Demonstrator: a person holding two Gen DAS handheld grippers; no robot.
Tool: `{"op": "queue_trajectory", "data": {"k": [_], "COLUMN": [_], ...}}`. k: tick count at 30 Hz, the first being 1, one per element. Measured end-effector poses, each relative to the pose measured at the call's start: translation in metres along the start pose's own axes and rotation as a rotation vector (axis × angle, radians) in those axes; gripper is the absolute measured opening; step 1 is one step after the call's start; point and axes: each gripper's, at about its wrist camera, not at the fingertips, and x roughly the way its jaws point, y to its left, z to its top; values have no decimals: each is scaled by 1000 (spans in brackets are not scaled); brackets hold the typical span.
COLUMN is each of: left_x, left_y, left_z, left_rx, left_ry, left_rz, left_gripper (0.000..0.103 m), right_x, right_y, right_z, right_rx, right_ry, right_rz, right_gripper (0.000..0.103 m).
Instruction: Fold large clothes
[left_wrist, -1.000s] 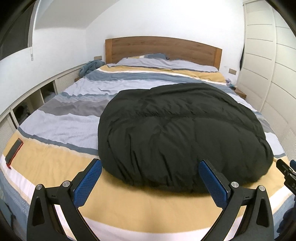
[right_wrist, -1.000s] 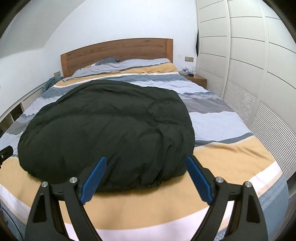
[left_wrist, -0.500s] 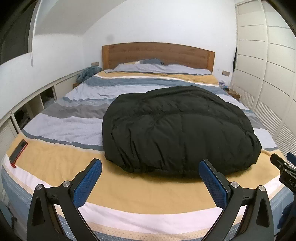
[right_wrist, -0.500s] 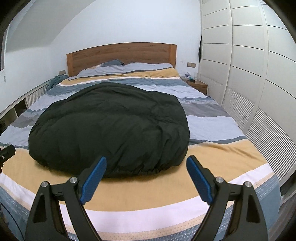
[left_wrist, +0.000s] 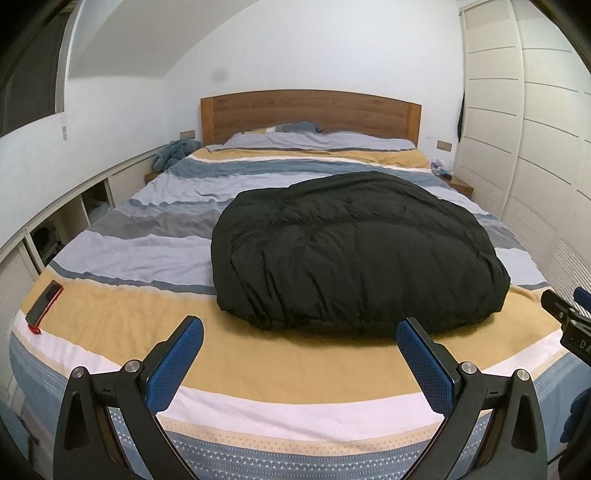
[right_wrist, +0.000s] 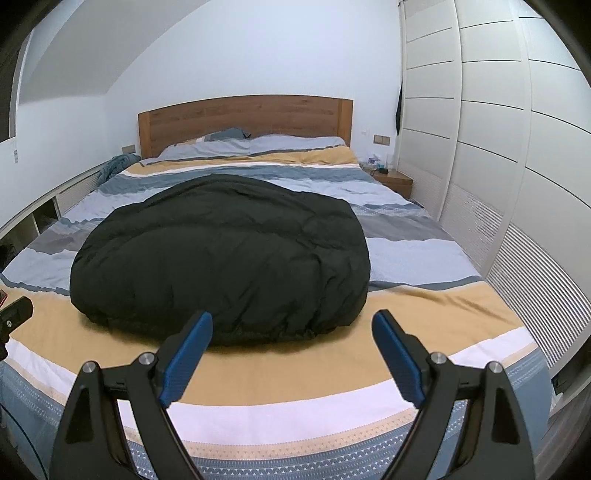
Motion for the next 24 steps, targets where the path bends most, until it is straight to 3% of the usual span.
{"op": "queue_trajectory", "data": {"k": [24], "left_x": [-28], "left_y": [9], "left_z": [-24], "left_rx": [-14], "left_ry": [25], "left_rz": [34], "left_gripper": [103], "right_x": [-52], "right_y": [13], "right_z": [-5], "right_rx": [-104], "right_ry": [-84], "right_rz": [11], "right_gripper": [88]}}
